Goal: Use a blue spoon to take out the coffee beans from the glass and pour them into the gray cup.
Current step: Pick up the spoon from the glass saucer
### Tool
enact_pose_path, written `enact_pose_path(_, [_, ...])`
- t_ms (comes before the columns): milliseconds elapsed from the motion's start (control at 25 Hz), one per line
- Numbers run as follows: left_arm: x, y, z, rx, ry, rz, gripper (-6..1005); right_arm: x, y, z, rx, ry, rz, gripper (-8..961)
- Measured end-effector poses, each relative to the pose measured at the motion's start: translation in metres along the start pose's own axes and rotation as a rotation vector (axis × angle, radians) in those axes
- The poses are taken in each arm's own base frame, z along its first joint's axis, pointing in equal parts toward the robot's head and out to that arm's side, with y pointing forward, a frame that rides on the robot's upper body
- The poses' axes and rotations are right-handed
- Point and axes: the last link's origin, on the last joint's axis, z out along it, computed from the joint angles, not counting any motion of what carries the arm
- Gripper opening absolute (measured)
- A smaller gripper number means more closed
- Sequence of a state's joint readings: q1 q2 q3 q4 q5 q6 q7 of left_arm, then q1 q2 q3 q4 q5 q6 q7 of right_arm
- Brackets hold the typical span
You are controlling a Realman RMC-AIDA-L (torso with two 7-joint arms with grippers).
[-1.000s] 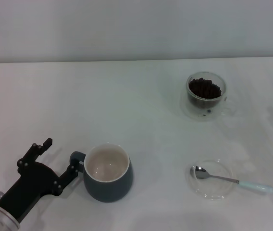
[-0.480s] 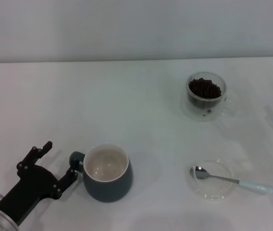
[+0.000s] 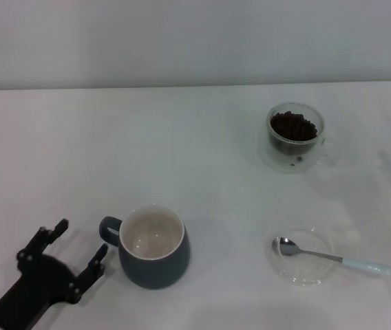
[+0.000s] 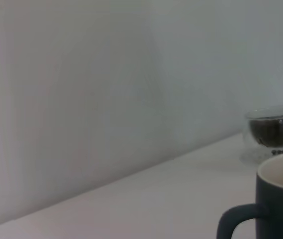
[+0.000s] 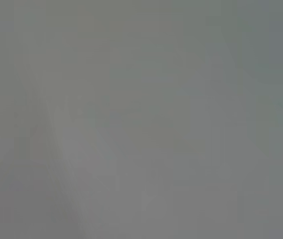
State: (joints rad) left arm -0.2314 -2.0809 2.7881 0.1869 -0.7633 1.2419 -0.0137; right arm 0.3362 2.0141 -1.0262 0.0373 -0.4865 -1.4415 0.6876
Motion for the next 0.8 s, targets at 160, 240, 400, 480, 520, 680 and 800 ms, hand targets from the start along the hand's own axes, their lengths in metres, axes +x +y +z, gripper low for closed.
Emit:
enact_pose_path(160, [0.000,-0.003,-0.020,0.051,0.037,-0.015,786,0.001,-0.003,-0.004,0.016,0.002,0.040,805])
enact_pose_path(240, [0.001,-0.005,-0.030,0.083,0.060,-0.022,786,0.002,-0.005,-0.008,0.028,0.009,0.094,803])
enact_pose_path(400, [0.002,-0.017,-0.047,0.198,0.091,-0.045,785,0.009,-0.011,-0.024,0.069,0.037,0.212,800])
enact_pose_path(480, [0.002,-0.029,-0.051,0.287,0.102,-0.062,785,0.011,-0.012,-0.030,0.081,0.046,0.249,798])
enact_pose_path(520, [0.002,-0.033,-0.052,0.321,0.106,-0.070,784,0.014,-0.014,-0.037,0.096,0.057,0.283,797])
enact_pose_path(680, [0.004,-0.057,-0.054,0.469,0.136,-0.154,778,0.026,-0.011,-0.063,0.144,0.089,0.403,794])
enact_pose_path(800, [0.007,-0.067,-0.048,0.499,0.158,-0.202,777,0.032,-0.001,-0.084,0.158,0.088,0.464,792])
